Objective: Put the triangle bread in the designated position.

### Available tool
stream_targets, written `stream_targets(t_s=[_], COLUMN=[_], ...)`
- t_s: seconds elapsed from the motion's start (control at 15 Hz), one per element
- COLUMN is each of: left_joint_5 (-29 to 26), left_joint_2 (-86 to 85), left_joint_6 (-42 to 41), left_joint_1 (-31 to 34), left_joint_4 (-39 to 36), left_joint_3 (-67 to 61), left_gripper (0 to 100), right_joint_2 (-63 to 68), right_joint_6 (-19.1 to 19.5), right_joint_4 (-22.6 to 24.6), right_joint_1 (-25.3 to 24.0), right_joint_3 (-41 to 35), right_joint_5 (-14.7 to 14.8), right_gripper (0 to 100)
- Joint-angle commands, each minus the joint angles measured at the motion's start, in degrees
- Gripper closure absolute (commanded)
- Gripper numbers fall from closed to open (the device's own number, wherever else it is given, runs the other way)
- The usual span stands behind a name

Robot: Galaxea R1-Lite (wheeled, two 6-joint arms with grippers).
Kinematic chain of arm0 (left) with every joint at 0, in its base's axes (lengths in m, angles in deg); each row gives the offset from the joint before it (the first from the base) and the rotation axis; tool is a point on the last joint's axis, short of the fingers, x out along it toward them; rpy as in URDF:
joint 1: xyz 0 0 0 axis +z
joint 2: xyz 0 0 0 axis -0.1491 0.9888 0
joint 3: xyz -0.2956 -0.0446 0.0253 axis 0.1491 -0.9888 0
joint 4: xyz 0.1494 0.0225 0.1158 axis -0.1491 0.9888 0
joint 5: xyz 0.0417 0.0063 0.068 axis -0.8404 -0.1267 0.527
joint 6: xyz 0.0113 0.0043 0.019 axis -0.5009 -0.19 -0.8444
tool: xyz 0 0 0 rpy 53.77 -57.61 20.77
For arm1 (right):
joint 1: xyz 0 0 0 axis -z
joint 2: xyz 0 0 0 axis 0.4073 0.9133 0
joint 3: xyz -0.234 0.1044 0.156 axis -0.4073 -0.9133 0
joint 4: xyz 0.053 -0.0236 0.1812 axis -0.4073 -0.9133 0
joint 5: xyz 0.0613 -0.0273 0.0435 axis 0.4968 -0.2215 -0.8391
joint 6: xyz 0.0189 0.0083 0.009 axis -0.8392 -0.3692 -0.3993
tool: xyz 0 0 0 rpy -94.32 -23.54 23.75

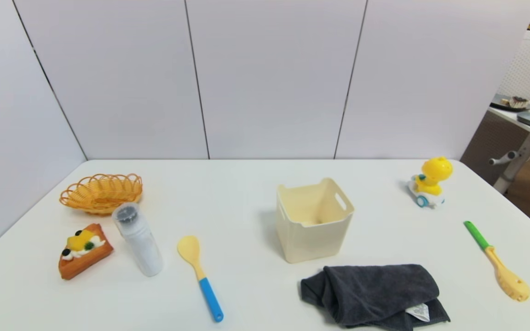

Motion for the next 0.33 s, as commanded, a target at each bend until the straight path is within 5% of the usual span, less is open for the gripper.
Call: stream_targets(t_s=[0.07,0.33], left_joint_5=[-0.02,-0.02], left_joint_2=[-0.01,-0.01], left_joint_6=[-0.01,-0.01], left_joint_1=[0.05,0.05], left_joint_4=[-0.01,-0.01], left_joint_3=[0.00,0.00], left_gripper=[0,0], right_joint_2=[0.09,0.09], right_joint_6=[-0.22,-0.22], right_joint_4=[0.00,0.00], right_joint_1=[-0.02,-0.02], right_joint_3=[-0.01,-0.01], right_joint_5=[0.09,0.09], right_gripper=[0,0])
